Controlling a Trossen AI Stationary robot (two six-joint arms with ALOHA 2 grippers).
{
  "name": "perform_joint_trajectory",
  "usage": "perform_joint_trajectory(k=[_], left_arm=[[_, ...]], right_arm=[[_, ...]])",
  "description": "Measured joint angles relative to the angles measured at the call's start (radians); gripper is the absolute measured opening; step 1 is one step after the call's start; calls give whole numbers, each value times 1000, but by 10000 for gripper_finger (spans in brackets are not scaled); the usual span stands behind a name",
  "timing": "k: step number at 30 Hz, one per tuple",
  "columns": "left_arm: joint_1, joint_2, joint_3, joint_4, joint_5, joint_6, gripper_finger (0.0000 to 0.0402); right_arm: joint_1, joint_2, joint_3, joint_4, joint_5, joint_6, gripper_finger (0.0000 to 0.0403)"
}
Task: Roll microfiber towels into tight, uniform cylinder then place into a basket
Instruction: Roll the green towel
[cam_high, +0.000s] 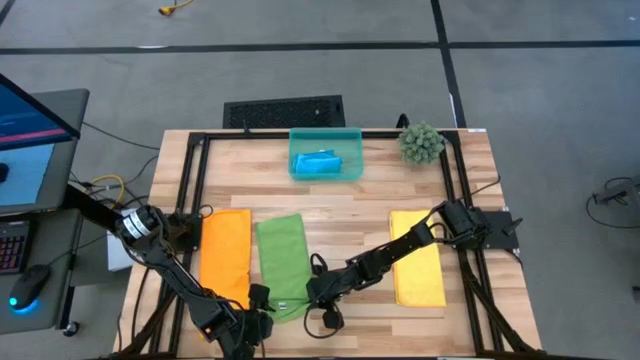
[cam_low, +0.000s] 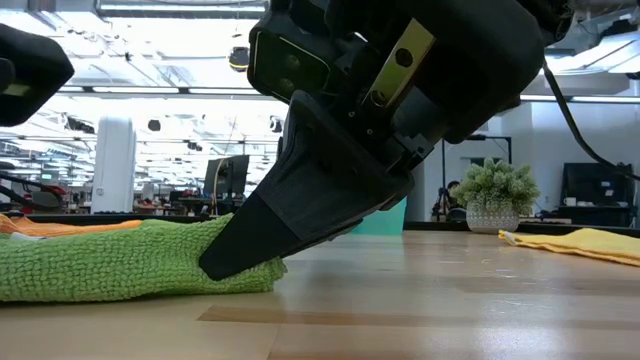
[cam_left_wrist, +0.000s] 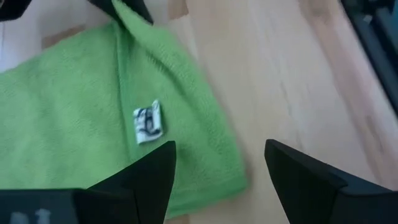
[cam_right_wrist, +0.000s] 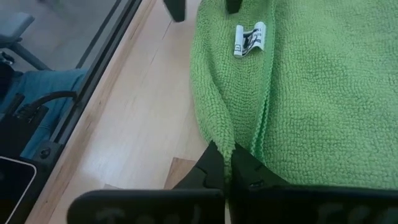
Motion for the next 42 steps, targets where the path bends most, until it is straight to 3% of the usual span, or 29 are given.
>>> perform_joint_trajectory(k=[7, 15, 23, 33, 42], left_arm=[[5, 0, -41, 11, -10, -64, 240], [10, 0, -44, 5, -36, -110, 234], [20, 0, -44, -4, -40, -217, 147], [20, -1, -43, 8, 43, -362, 18], [18, -21, -41, 9, 120, -426, 18]], right_arm=[[0, 0, 0, 0, 1, 0, 24], [0, 0, 0, 0, 1, 1, 10], [2, 0, 0, 6, 3, 1, 16], [0, 0, 0, 7, 2, 65, 21], [-14, -15, 3, 68, -94, 159, 13]])
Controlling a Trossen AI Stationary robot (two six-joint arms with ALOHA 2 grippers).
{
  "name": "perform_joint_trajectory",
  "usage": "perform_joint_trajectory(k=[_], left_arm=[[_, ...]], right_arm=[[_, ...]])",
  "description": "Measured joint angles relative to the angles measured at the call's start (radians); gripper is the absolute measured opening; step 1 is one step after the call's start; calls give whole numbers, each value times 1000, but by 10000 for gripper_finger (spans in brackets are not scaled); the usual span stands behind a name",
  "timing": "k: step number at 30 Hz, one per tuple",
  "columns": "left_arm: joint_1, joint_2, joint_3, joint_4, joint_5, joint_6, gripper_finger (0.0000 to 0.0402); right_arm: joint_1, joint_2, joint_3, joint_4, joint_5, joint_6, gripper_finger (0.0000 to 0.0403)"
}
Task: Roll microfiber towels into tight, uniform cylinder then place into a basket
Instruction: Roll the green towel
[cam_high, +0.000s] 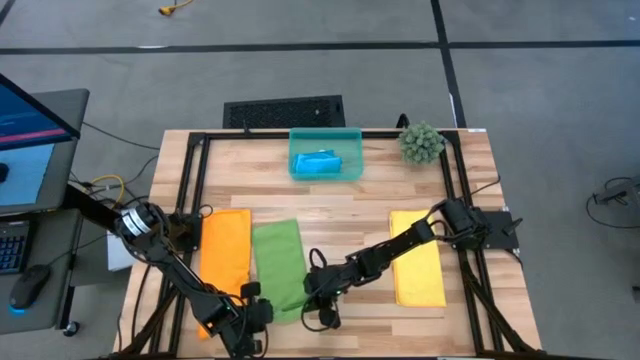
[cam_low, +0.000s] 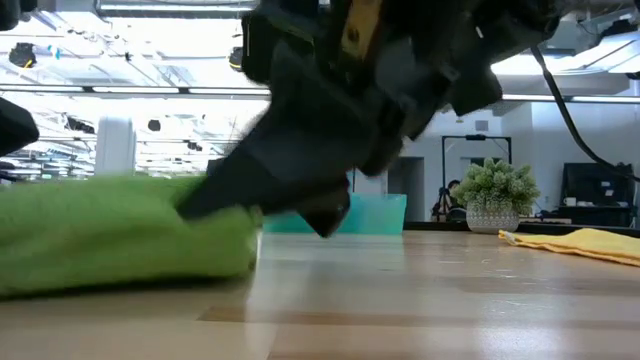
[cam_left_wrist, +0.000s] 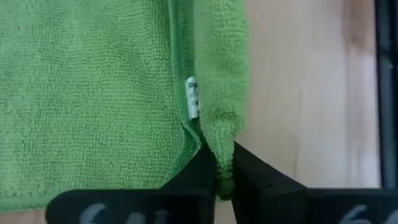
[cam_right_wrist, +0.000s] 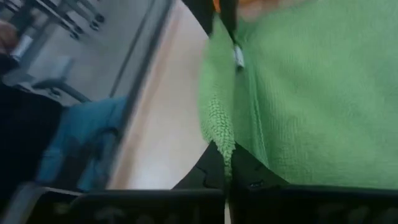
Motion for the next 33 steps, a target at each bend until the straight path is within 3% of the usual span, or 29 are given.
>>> perform_joint_trajectory(k=[15, 24, 28, 33], left_arm=[[14, -44, -1, -64, 24, -63, 13], [58, -44, -1, -158, 38, -79, 15], [74, -46, 4, -129, 92, -94, 15], [69, -52, 56, -113, 126, -97, 15]], right_arm=[[-44, -21, -1, -23, 26, 162, 18], [-66, -21, -1, -114, 99, 181, 8], [-70, -21, 0, -117, 88, 205, 18], [-46, -20, 0, -111, 0, 219, 7]])
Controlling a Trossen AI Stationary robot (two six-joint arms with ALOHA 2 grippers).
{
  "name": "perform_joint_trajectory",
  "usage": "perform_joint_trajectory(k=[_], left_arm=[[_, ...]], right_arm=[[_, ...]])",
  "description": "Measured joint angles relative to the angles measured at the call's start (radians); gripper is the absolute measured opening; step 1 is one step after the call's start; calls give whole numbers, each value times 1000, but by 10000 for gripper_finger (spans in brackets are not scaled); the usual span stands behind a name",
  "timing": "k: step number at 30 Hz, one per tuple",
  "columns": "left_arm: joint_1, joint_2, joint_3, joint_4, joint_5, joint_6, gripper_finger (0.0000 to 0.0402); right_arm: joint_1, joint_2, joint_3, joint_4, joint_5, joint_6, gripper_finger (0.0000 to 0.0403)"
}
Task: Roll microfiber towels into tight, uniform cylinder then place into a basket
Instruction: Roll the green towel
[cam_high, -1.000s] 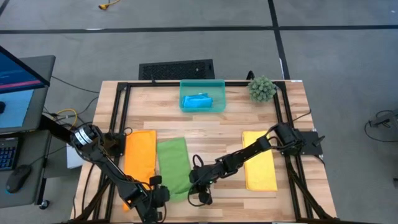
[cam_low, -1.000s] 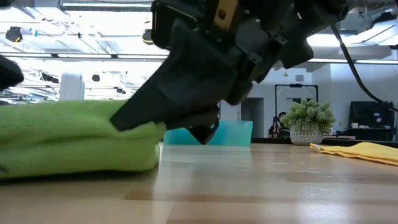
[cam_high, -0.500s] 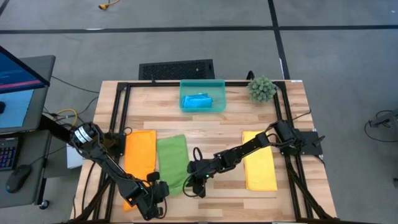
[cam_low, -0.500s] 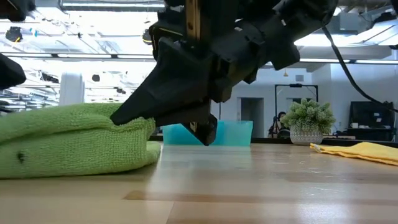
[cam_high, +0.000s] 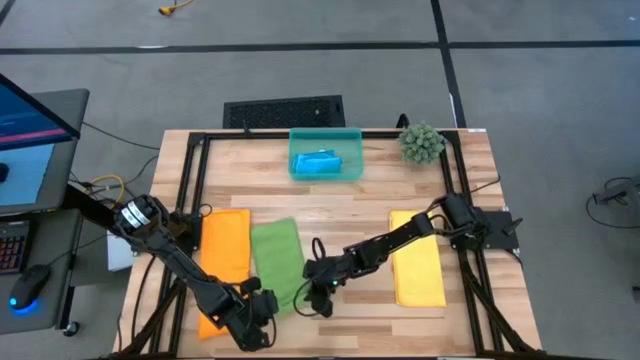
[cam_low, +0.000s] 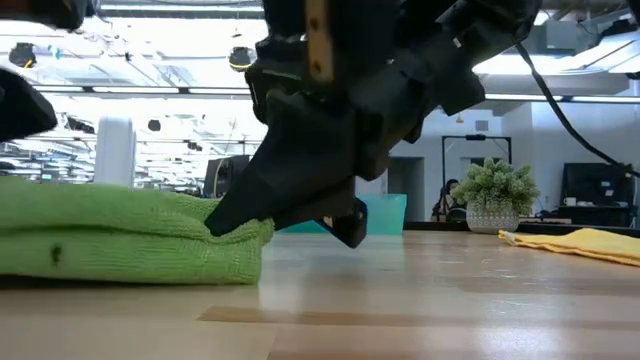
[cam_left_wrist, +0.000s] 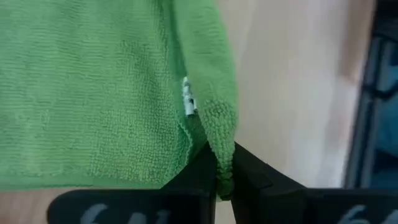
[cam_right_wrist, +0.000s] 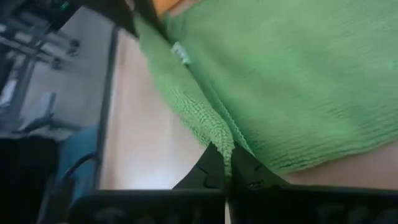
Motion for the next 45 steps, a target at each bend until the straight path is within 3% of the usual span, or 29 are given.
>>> perform_joint_trajectory(k=[22, 28, 36, 41, 45], left_arm=[[23, 0, 27, -38, 187, -150, 16], [44, 0, 26, -86, 185, -139, 16], [89, 0, 25, -176, 167, -135, 16], [99, 0, 25, -143, 221, -96, 16], [75, 0, 26, -5, 281, -92, 16]], right_arm=[[29, 2, 0, 106, -74, 62, 19], [5, 2, 0, 95, -77, 43, 6], [-20, 2, 0, 11, 0, 32, 13], [-15, 1, 0, 19, -5, 21, 7], [23, -8, 9, 24, -45, 57, 15]])
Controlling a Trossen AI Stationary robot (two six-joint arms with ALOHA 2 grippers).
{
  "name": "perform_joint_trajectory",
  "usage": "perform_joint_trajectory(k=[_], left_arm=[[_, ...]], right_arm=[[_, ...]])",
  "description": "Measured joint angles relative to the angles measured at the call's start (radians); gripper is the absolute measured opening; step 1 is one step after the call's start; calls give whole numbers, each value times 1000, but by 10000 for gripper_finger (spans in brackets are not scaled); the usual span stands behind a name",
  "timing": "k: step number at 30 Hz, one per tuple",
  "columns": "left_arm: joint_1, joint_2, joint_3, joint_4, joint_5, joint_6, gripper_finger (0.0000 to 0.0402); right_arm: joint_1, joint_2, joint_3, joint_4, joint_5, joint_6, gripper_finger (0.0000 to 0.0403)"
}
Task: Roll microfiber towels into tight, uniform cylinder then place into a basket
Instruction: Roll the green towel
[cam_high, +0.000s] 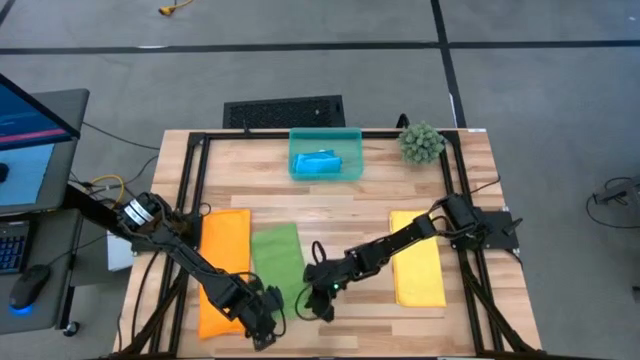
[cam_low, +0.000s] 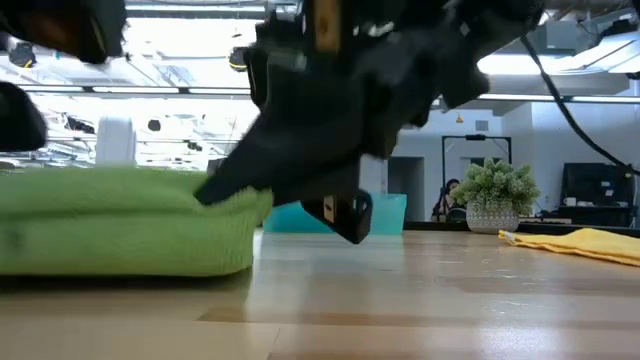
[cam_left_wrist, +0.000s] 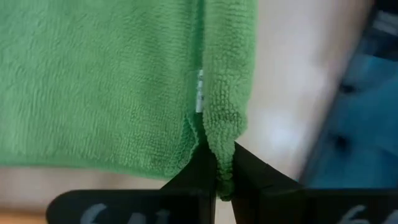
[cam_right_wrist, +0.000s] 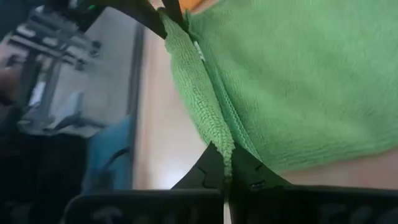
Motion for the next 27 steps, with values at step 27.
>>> perform_joint_trajectory(k=[27], left_arm=[[-34, 1, 2, -70, -90, -14, 16]], right_arm=[[24, 75, 104, -113, 102, -21, 7]])
